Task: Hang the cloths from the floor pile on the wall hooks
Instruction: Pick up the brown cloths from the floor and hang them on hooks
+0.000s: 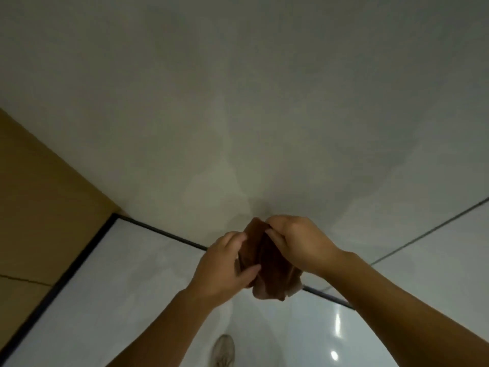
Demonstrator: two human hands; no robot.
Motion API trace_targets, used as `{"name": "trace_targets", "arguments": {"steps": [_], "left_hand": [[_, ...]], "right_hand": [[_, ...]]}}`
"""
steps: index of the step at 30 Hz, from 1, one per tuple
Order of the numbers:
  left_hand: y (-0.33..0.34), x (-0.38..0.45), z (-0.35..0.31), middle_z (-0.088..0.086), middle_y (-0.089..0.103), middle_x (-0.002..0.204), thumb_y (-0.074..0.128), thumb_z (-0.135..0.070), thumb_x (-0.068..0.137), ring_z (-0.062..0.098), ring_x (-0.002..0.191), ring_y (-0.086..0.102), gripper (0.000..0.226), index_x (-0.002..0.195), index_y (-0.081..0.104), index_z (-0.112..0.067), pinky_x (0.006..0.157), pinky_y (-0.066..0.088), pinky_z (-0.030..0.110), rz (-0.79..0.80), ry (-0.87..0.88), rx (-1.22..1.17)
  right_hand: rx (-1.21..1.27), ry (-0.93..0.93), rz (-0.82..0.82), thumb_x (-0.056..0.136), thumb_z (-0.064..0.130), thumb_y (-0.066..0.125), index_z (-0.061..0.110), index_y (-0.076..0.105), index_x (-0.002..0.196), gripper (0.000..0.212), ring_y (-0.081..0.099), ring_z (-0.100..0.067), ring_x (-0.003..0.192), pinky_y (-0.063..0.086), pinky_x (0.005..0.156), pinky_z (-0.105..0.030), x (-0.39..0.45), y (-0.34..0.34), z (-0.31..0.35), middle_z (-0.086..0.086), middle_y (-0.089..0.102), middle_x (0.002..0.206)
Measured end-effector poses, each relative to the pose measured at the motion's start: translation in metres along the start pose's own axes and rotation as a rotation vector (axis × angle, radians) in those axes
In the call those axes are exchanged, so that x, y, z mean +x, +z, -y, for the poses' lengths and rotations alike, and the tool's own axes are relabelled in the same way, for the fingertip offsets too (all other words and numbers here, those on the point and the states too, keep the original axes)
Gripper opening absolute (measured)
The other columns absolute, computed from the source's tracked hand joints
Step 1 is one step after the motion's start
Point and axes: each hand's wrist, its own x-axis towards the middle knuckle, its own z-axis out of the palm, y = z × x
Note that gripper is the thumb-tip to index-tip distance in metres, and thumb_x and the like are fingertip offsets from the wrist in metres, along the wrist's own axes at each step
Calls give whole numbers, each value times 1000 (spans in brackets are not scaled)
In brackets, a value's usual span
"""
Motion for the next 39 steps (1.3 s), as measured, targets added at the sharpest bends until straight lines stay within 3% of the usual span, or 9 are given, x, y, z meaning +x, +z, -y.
{"name": "trace_targets", "arguments": {"steps": [3,5,8,11,18,25,28,34,39], "left_hand": [[-57,-11,-41,-9,54,112,47,-50,81,6,100,52,49,120,54,-21,84,48,26,-240,2,15],[-94,-18,-62,-2,61,101,45,-33,90,12,90,57,32,111,61,-15,79,49,27,-362,5,2],[-155,-26,-90,4,65,94,46,-10,95,14,84,59,22,106,65,-9,72,41,7,-503,-7,-54],[-223,-39,-122,0,63,97,41,-14,99,10,88,57,24,112,61,-11,70,37,0,-610,-48,-118],[-335,-74,-162,3,65,92,40,-24,100,16,85,60,25,102,63,-14,72,46,27,-647,6,203],[-379,-116,-157,1,63,89,40,-27,99,17,82,58,24,99,62,-16,71,45,29,-703,-65,317],[-397,-135,-145,0,63,90,41,-28,99,17,82,57,25,99,62,-16,73,47,31,-716,-104,343],[-430,-156,-137,-2,50,70,38,-23,100,11,64,48,29,75,51,-14,53,33,24,-802,-232,261],[-444,-161,-139,2,53,73,38,-21,98,16,66,50,28,82,57,-6,52,35,27,-852,-275,266]], "right_hand": [[-15,-134,-44,98,23,44,13,56,81,23,54,-21,67,41,63,-31,9,-53,48,-5,60,74],[-4,-203,-59,98,23,44,11,50,75,26,52,-25,66,41,64,-36,16,-87,79,-5,55,69],[-52,-241,-47,99,29,42,17,46,65,36,49,-22,64,37,60,-33,27,-130,121,-1,49,62],[-53,-231,6,99,32,43,14,44,61,41,45,-15,57,34,55,-29,34,-160,158,-1,46,59],[119,-266,-35,97,31,48,-6,57,78,43,48,-18,57,38,56,-28,38,-180,225,-9,51,65],[201,-338,-141,96,30,50,0,62,78,37,47,-10,50,38,48,-19,39,-171,277,-5,54,62],[172,-376,-142,94,32,54,8,65,77,32,54,-11,58,44,58,-24,40,-166,292,-2,61,68],[-10,-364,-315,90,31,60,17,66,95,16,59,-20,78,41,69,-26,47,-147,313,1,61,81],[17,-557,-301,87,33,63,16,68,98,20,59,-18,85,49,80,-32,26,-110,349,2,60,90]]}}
